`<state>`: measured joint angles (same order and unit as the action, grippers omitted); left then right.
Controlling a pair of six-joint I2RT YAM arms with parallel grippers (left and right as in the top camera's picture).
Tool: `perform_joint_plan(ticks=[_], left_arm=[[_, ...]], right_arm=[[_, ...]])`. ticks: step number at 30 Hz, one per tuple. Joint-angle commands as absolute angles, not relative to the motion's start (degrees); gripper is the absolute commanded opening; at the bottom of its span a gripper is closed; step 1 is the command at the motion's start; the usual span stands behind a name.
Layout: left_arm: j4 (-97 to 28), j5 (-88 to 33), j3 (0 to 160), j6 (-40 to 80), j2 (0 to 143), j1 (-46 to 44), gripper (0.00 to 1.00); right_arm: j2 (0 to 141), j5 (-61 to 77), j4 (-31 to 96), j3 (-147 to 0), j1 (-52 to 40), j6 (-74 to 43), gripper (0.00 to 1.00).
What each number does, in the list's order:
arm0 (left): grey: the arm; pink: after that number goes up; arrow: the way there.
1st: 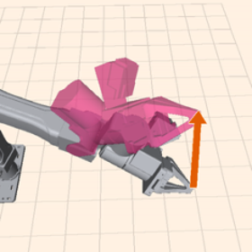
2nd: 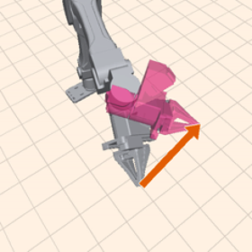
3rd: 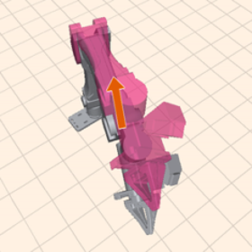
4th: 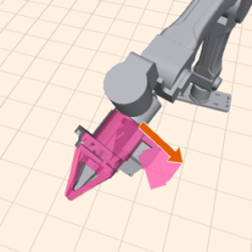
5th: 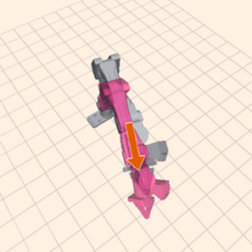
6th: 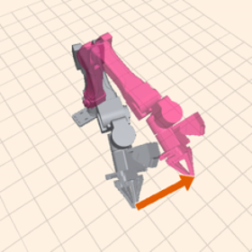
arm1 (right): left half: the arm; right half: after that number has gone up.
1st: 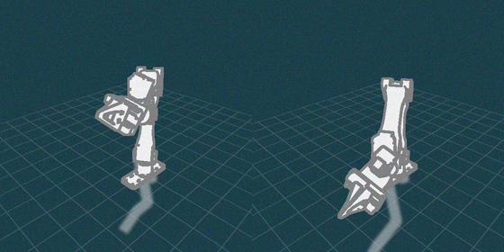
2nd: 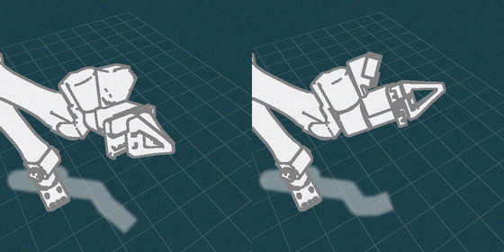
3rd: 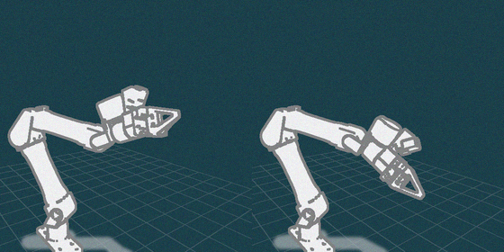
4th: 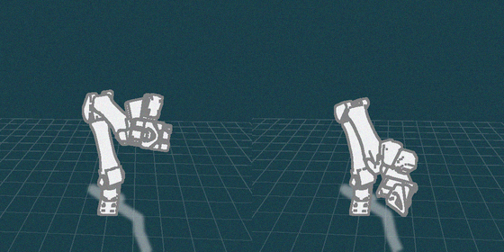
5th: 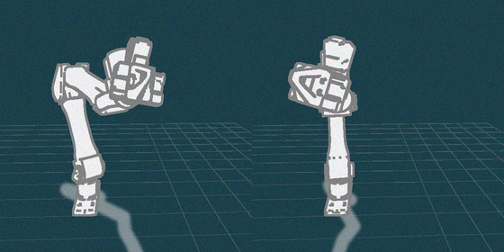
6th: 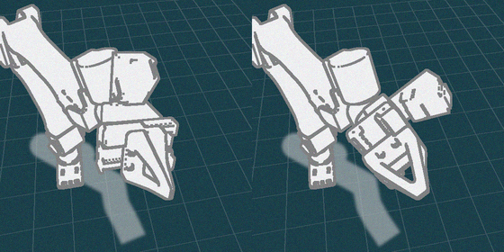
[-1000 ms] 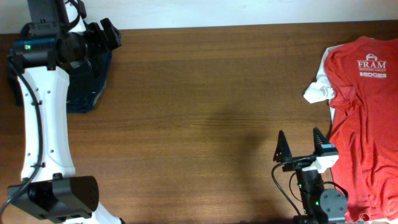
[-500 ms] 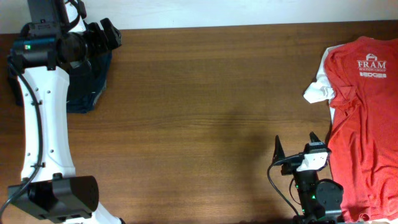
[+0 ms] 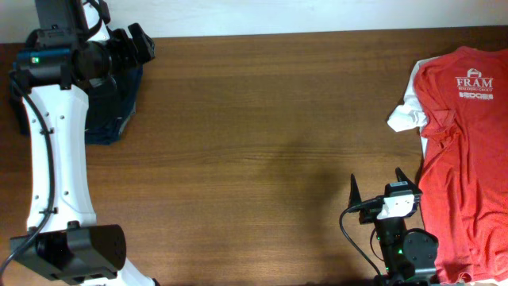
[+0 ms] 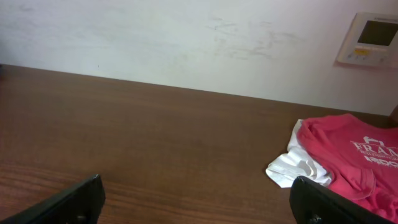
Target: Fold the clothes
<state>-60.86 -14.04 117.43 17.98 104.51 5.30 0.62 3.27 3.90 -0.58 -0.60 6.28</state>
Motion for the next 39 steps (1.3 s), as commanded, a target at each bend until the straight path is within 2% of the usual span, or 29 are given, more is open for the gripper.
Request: perform_joint_plan(ticks=[1, 7, 14, 17, 21, 26, 28, 32, 34, 37, 39], left_arm=[[-60.77, -13.67, 117.47, 17.06, 104.68, 5.41, 0.99], [-60.8, -13.67, 117.47, 17.06, 101.93, 5.41, 0.99], [-60.84, -12.93, 117.1, 17.04, 71.35, 5.34, 0.99], [-62.67, -9.41, 111.66, 17.04, 60.84, 4.16, 0.99], [-62.63, -8.73, 88.79, 17.06, 43.66, -1.78, 0.99], [-60.25, -8.51, 53.78, 17.08, 23.7, -1.87, 0.99], [-52.29, -8.32, 43.16, 17.06, 17.93, -1.87, 0.99], [-21.89, -7.01, 22.81, 17.06, 9.15, -1.87, 0.99], [-12.67, -6.98, 17.56, 17.04, 8.08, -1.89, 0.99], [-2.94, -6.96, 11.05, 17.04, 6.98, -1.89, 0.99], [-1.72, -7.03, 8.51, 17.06, 5.93, -1.89, 0.99]], right_arm=[[0.25, 4.21, 4.14, -0.32, -0.36, 6.63, 0.98], [0.25, 4.21, 4.14, -0.32, -0.36, 6.63, 0.98], [0.25, 4.21, 4.14, -0.32, -0.36, 6.63, 0.98], [0.25, 4.23, 4.14, -0.32, -0.36, 6.63, 0.98], [0.25, 4.21, 4.14, -0.32, -0.36, 6.63, 0.98], [0.25, 4.21, 4.14, -0.32, -0.36, 6.63, 0.98], [0.25, 4.21, 4.14, -0.32, -0.36, 6.63, 0.98], [0.25, 4.21, 4.14, -0.32, -0.36, 6.63, 0.98], [0.25, 4.21, 4.14, -0.32, -0.36, 6.63, 0.98], [0.25, 4.21, 4.14, -0.32, -0.36, 6.63, 0.98], [0.25, 4.21, 4.14, -0.32, -0.36, 6.63, 0.98]])
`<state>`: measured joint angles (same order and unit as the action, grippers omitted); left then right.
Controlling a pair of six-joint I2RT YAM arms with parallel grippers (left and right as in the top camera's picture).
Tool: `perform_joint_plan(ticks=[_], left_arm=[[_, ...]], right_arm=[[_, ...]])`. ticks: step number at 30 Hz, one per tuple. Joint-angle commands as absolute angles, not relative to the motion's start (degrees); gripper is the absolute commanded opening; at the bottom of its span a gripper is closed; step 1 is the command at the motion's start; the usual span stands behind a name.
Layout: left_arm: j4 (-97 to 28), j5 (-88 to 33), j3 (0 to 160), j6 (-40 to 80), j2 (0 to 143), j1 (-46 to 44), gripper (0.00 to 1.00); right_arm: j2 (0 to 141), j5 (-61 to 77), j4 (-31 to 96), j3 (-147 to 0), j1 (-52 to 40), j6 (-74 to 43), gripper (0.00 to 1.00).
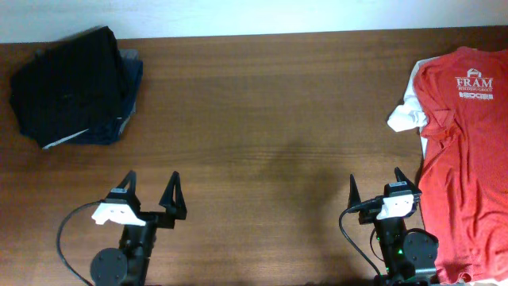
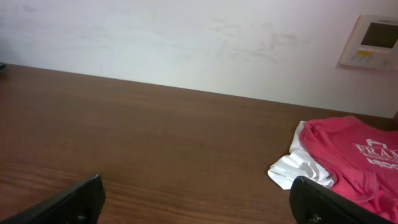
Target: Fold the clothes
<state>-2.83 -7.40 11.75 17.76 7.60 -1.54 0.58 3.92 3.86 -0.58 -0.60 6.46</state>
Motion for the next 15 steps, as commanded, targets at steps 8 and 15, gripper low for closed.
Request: perform_joint_plan(ticks=[8, 15], left_arm=[[-4.4, -0.58, 5.48, 16.49, 3.77, -5.06, 0.99], [-4.73, -0.25, 0.51, 13.08, 0.27, -5.06, 0.99]], right_arm=[[0.25, 4.21, 4.14, -0.32, -0.36, 6.63, 0.98], [0.25, 4.23, 4.14, -0.32, -0.36, 6.63, 0.98]])
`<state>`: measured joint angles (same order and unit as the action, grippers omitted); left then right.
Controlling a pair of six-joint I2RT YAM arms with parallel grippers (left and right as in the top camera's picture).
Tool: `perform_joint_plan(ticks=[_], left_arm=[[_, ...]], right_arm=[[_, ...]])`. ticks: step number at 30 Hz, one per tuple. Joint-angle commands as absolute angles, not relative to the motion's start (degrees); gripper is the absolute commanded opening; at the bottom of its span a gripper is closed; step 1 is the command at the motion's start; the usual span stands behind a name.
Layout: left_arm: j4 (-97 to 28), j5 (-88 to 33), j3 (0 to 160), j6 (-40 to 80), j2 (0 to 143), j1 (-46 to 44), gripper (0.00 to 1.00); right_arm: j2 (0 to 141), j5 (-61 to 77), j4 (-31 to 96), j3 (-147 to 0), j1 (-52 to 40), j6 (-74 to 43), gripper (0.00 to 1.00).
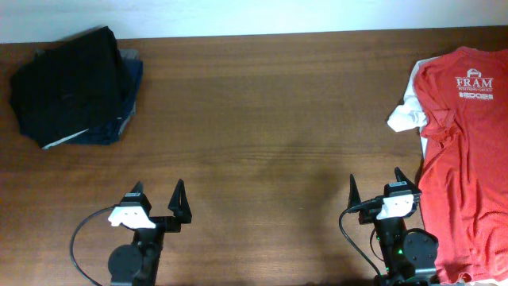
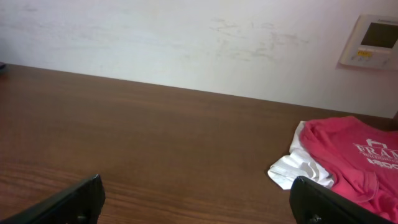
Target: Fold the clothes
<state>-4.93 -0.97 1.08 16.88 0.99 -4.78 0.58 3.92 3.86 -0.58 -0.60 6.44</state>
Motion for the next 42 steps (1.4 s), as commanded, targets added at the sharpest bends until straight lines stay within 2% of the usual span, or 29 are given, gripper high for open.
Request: perform_joint_plan(ticks=[1, 3, 4, 42], left_arm=[[-4.69, -1.8, 0.54, 6.63, 0.27, -5.06, 0.99], [-4.49, -3.66, 0.54, -2.76, 0.27, -5.06, 0.99], [-4.49, -3.64, 0.54, -3.33, 0.27, -5.06, 0.99], [-4.34, -4.05, 0.54, -3.31, 0.3, -5.1, 0.99]], right_arm=[[0.25, 4.21, 4.14, -0.32, -0.36, 6.63, 0.98], [0.25, 4.21, 4.14, -0.32, -0.36, 6.63, 0.98], [0.25, 4.23, 4.14, -0.32, -0.36, 6.63, 0.99], [0.3, 4.21, 4.14, -0.32, -0.36, 6.63, 0.98]])
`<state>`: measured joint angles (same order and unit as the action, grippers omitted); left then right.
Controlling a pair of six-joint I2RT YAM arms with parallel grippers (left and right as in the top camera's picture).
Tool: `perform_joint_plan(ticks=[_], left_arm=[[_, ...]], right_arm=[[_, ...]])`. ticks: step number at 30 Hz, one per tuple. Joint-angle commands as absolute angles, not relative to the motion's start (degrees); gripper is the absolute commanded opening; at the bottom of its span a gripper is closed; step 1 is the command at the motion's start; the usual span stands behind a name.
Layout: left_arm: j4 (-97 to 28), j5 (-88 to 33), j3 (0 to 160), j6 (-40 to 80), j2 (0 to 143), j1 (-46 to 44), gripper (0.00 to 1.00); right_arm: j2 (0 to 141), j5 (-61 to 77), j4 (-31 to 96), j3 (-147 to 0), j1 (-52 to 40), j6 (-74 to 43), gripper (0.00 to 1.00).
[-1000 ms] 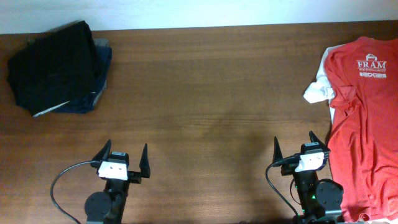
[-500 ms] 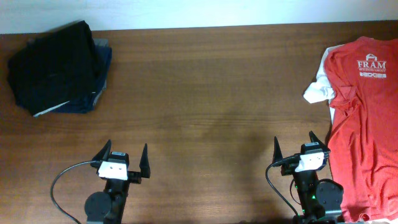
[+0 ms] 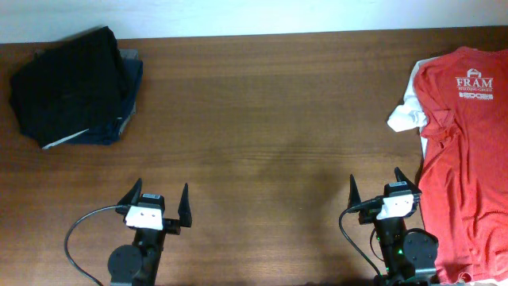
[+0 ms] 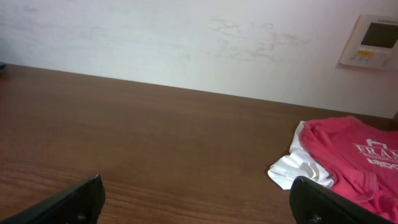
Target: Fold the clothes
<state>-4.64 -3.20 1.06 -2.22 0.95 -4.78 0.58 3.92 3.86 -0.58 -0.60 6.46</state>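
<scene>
A red T-shirt (image 3: 468,151) with white lettering lies spread out along the table's right side, a white garment (image 3: 406,114) poking out from under its left edge; both also show in the right wrist view, the red shirt (image 4: 351,155) and the white piece (image 4: 297,168). A folded pile of dark clothes (image 3: 73,86) sits at the far left corner. My left gripper (image 3: 158,196) rests open at the front left. My right gripper (image 3: 376,184) rests open at the front right, just left of the red shirt, nothing between its fingers (image 4: 68,202).
The brown wooden table (image 3: 262,127) stretches between the dark pile and the red shirt. A white wall stands behind the table, with a thermostat panel (image 4: 372,38) on it. Cables run from both arm bases at the front edge.
My left gripper has shifted slightly to the right at the front left and now points straight ahead. The right gripper and the clothes have not moved.
At first my left arm was stretched out to the far left corner over the dark pile. Then it was back at the front left, open and empty, with the pile left folded in the corner. Since then it has only settled a little rightward. The right arm stayed still throughout.
</scene>
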Motion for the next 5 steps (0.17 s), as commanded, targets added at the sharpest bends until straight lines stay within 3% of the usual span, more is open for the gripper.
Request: perform_joint_plan(ticks=[1, 5], left_arm=[[-4.34, -4.05, 0.54, -3.31, 0.3, -5.1, 1.0], [-4.34, -4.05, 0.54, -3.31, 0.3, -5.1, 0.99]], right_arm=[[0.3, 4.23, 4.14, -0.32, -0.36, 6.63, 0.98], [0.3, 4.21, 4.14, -0.32, -0.36, 6.63, 0.98]])
